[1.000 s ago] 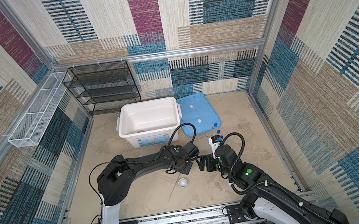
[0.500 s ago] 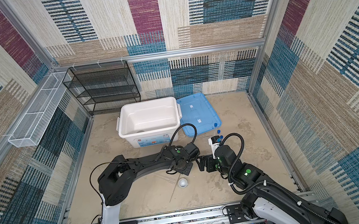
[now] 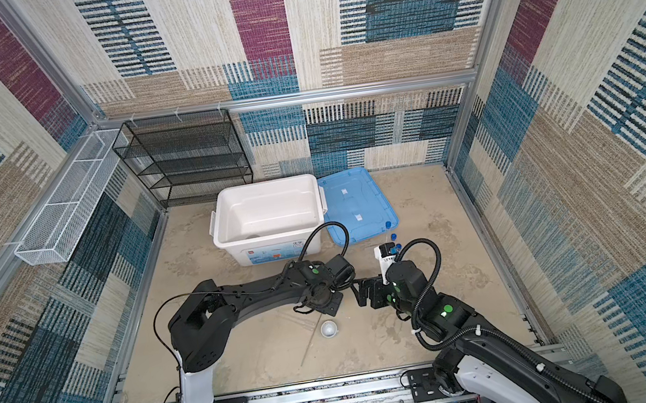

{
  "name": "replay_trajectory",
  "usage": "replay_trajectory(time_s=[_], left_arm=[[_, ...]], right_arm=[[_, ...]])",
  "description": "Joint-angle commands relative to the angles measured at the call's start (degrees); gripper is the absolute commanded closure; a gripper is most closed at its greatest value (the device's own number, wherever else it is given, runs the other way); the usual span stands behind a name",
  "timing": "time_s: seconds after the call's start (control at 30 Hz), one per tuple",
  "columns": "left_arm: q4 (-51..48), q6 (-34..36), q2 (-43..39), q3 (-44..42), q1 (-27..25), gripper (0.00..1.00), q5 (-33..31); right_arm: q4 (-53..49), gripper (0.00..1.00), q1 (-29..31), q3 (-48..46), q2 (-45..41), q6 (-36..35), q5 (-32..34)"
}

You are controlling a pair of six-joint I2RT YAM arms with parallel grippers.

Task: Organize the chemistry lab equipment
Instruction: 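Carry the rod over the white bin with the left gripper while the right approaches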

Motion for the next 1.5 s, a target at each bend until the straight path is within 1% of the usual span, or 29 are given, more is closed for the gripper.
replay_trajectory(time_s=[0.0, 0.07, 0.17, 0.27, 0.43, 0.57, 0.7, 0.8, 0.97, 1.03, 1.1, 1.2, 1.3, 1.47], left_arm=[[-1.25, 1.81, -0.97, 0.54, 0.15, 1.00, -0.49], [-1.89, 1.92, -1.08, 1.01, 0.20, 1.00, -1.12], [-1.48, 1.90, -2.12, 0.73, 0.32, 1.00, -0.32], [-1.48, 2.31, -3.88, 0.36, 0.32, 1.00, -0.61], [-1.57, 4.98, -10.17, -0.57, 1.92, 1.00, -1.40], [-2.99, 8.28, -16.46, -0.49, 3.78, 1.00, -2.78], [-3.97, 13.50, -21.52, 0.25, 6.41, 1.00, -1.76], [-6.69, 16.79, -24.03, 3.04, 9.16, 1.00, -2.44], [-8.59, 21.86, -27.65, 7.39, 15.32, 1.00, -2.47], [-9.91, 23.83, -27.74, 9.92, 17.63, 1.00, -1.34], [-10.41, 25.37, -27.58, 12.01, 19.50, 1.00, -1.50], [-11.32, 28.52, -26.28, 15.93, 23.61, 1.00, 1.41], [-12.98, 34.83, -24.17, 21.07, 26.84, 1.00, 3.43], [-14.71, 49.24, -19.43, 27.54, 30.02, 1.00, 4.83]], right_arm=[[4.04, 0.03, 0.05, 0.62, -1.24, 0.05, -0.29], [3.62, 0.03, 0.03, 0.85, -1.65, 0.34, 0.05], [3.17, 0.03, 0.05, 1.00, -1.69, 0.26, 0.85], [3.53, 0.03, 0.05, 1.49, -1.71, -0.29, 0.38], [7.58, 0.01, 0.05, 2.83, -3.03, -3.17, -1.70], [8.09, 0.00, 0.05, 6.04, -1.66, -6.13, -1.03], [8.87, 0.01, 0.05, 9.45, 0.70, -8.62, -0.91], [9.75, 0.01, 0.03, 12.55, 2.78, -10.11, -0.87], [10.51, 0.01, 0.04, 18.88, 9.01, -13.35, -2.22], [10.29, 0.01, 0.05, 22.10, 11.68, -13.71, -3.39], [10.16, 0.01, 0.01, 25.35, 14.12, -13.72, -4.64], [11.60, 0.01, 0.05, 28.56, 17.07, -14.20, -5.95], [12.48, 0.01, 0.05, 31.49, 20.46, -15.55, -6.45], [10.25, 0.01, -0.03, 38.59, 27.32, -18.10, -9.18]])
